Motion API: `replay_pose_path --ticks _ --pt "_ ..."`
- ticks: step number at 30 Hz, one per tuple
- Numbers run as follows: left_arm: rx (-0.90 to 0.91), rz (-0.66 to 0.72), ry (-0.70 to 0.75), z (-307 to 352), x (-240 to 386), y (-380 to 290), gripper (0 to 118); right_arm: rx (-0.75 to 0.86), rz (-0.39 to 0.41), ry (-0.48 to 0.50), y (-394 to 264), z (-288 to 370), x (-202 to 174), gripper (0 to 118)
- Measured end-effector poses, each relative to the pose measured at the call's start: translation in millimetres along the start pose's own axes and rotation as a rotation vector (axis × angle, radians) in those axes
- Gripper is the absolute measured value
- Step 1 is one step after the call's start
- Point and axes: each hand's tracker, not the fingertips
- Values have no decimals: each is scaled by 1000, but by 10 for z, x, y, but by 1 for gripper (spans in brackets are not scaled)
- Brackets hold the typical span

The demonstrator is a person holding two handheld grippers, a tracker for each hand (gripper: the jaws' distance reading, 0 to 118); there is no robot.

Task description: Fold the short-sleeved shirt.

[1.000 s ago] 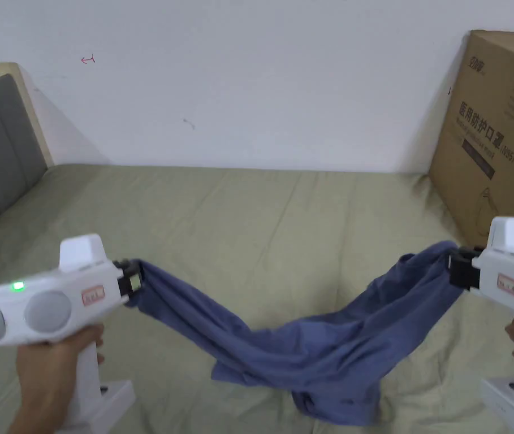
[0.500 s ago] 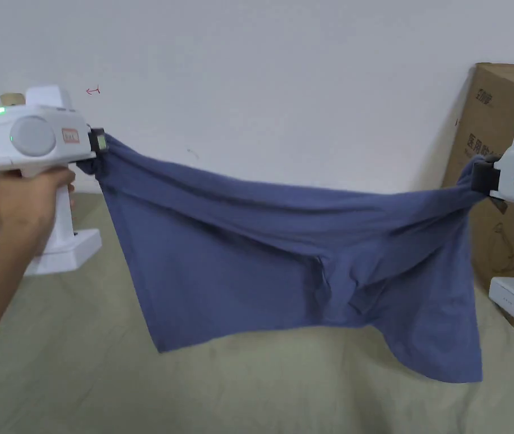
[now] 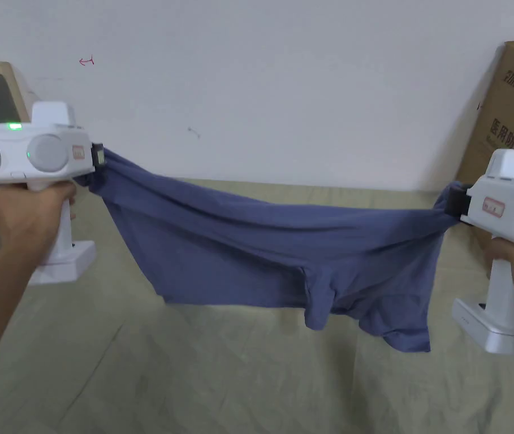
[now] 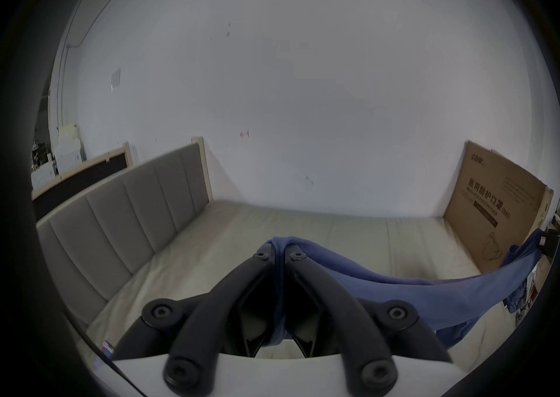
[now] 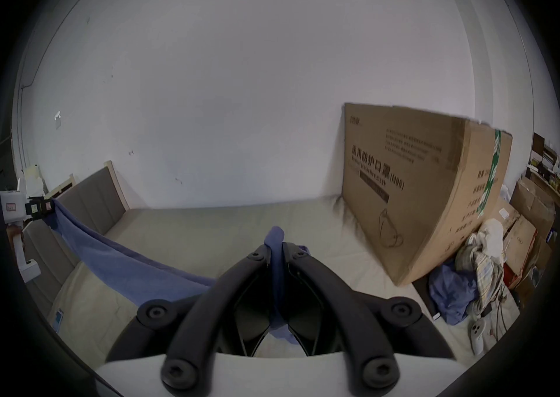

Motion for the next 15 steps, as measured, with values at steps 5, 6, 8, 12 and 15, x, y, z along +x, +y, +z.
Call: replay_pose_path --ticks 5,6,8,12,15 --pt "-100 23 3 -109 -129 -678 2 -61 1 -37 -546 -143 19 5" --pt "-106 31 2 -76 -152 -818 2 -72 4 -39 -658 -142 26 5" --pt "-143 52 -10 -12 -215 -1064 2 -95 9 -57 -872 -106 51 5" --pt "-190 23 -17 251 -266 -1529 2 -125 9 -72 -1260 86 101 5" --pt "-205 12 -34 557 -308 -1843 2 -149 -2 -76 -1533 313 146 5"
